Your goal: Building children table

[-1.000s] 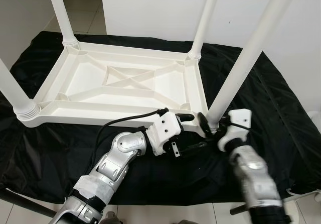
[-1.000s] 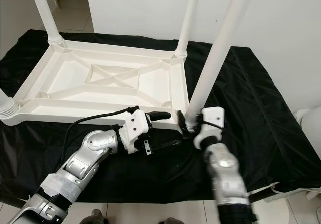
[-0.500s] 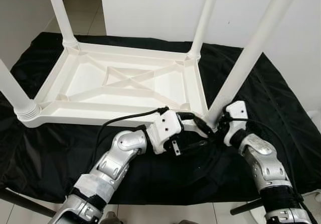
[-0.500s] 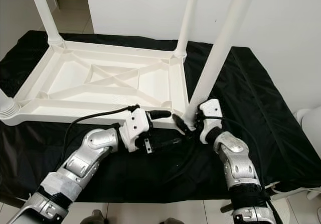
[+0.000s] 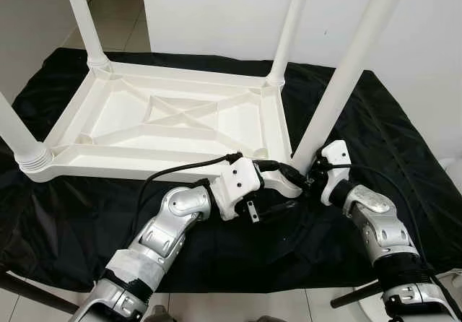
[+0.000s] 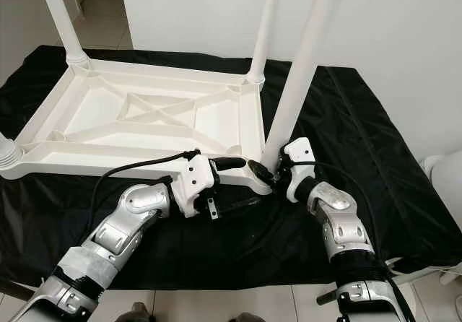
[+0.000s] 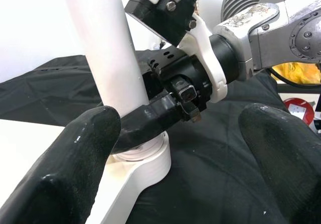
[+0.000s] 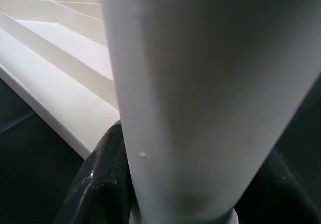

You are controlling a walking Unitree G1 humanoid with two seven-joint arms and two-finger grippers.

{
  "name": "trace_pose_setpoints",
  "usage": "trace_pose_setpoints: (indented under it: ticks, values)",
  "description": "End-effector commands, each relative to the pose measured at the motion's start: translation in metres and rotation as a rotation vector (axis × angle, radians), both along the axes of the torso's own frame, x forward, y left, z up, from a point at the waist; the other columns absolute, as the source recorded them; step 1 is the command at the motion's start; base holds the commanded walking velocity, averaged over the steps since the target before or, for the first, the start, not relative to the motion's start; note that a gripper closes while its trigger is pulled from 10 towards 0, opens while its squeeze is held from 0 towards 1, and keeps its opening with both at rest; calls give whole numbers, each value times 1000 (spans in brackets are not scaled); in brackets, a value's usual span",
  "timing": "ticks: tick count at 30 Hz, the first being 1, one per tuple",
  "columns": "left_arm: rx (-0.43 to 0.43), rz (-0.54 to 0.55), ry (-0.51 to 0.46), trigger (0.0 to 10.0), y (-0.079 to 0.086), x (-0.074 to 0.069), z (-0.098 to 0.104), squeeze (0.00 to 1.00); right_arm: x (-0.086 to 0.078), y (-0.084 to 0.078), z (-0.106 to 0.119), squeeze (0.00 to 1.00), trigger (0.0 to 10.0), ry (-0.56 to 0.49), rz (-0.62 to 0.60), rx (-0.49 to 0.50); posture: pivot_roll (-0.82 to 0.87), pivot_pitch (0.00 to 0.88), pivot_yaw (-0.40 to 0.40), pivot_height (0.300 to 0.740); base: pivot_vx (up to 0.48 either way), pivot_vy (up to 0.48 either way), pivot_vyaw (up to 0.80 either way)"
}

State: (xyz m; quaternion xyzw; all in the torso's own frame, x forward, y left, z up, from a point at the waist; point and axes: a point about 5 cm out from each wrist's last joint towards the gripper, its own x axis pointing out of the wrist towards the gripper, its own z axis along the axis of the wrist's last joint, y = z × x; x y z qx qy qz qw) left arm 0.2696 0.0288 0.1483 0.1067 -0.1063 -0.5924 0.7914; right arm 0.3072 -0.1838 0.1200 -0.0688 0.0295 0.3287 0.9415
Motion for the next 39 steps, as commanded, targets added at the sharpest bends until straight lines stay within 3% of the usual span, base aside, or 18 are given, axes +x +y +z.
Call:
trace_pose_setpoints:
  ticks: [1,3,4,6,7,13,14,19,22,24,29,31,37,38,39]
  values:
    - [3,-19,-13,10000,-2,0,3,0,-7,2,-11,0,0,29,12,-47,62,0,-62,740,0,0,0]
    - [3,-20,-12,10000,-2,0,2,0,-10,1,-12,0,0,30,-1,-29,56,0,-59,740,0,0,0]
    - [4,-21,-11,10000,-2,-1,2,0,-13,1,-12,0,863,28,-20,-17,52,0,-56,740,0,0,0]
    - [4,-21,-11,10000,-2,-1,2,0,-13,1,-12,0,863,28,-20,-17,52,0,-56,740,0,0,0]
    - [5,-24,-9,10000,-2,-1,2,0,-15,1,-12,0,10000,30,-47,3,51,0,-55,740,0,0,0]
    - [11,-35,-4,10000,-2,-2,1,0,-13,-4,-5,0,10000,-24,-312,41,44,4,-48,740,0,0,0]
    - [11,-35,-4,10000,-2,-2,1,0,-13,-4,-5,0,10000,-24,-312,41,44,4,-48,740,0,0,0]
    - [14,-44,2,10000,-3,-3,0,0,-14,11,-6,0,10000,-14,-542,83,34,11,-42,740,0,0,0]
    - [12,-46,4,10000,-3,-4,0,0,-15,13,-9,0,10000,8,-600,103,34,11,-42,740,0,0,0]
    - [9,-47,6,10000,-4,-4,0,0,-20,31,-17,0,10000,6,-762,97,33,14,-47,740,0,0,0]
    - [9,-46,6,10000,-4,-4,0,0,-21,35,-18,0,10000,2,-783,85,33,14,-47,740,0,0,0]
    - [4,-44,6,10000,-5,-4,0,0,-22,50,-20,0,10000,19,-804,92,36,16,-49,740,0,0,0]
    - [1,-44,5,10000,-6,-4,1,0,-23,57,-17,0,10000,19,-794,128,28,15,-47,740,0,0,0]
    - [1,-45,4,10000,-7,-4,1,0,-23,55,-14,569,10000,7,-800,129,26,15,-46,740,0,0,0]
    - [1,-45,4,10000,-7,-4,1,0,-23,55,-14,569,10000,7,-800,129,26,15,-46,740,0,0,0]
